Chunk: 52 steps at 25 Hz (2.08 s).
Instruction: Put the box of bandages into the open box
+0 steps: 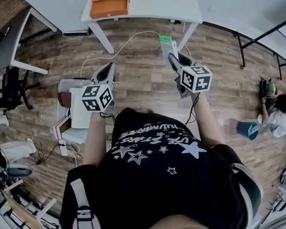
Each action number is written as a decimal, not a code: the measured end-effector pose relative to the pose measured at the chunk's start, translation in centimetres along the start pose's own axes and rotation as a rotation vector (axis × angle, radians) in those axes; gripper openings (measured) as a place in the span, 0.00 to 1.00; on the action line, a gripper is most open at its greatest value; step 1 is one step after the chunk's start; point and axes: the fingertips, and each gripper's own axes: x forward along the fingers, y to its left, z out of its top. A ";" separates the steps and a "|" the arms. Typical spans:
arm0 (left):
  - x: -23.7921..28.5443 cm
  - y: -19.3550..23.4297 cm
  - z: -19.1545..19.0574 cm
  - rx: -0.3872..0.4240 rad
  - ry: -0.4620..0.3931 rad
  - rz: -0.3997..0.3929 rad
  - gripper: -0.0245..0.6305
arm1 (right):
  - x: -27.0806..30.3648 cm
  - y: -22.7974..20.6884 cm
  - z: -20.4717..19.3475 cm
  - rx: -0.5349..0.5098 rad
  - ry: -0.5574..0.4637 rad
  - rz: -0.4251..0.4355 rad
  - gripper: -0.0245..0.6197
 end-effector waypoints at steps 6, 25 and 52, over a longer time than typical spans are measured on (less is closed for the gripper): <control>0.0 0.7 0.3 -0.004 0.018 0.028 0.07 | 0.7 -0.4 0.0 0.027 0.008 0.020 0.21; 8.9 7.6 3.3 -0.040 0.011 -0.004 0.07 | 8.5 -3.1 4.0 0.003 0.038 -0.017 0.21; 19.8 19.1 10.4 -0.062 0.035 -0.037 0.07 | 27.0 -0.3 12.7 -0.103 0.123 0.104 0.21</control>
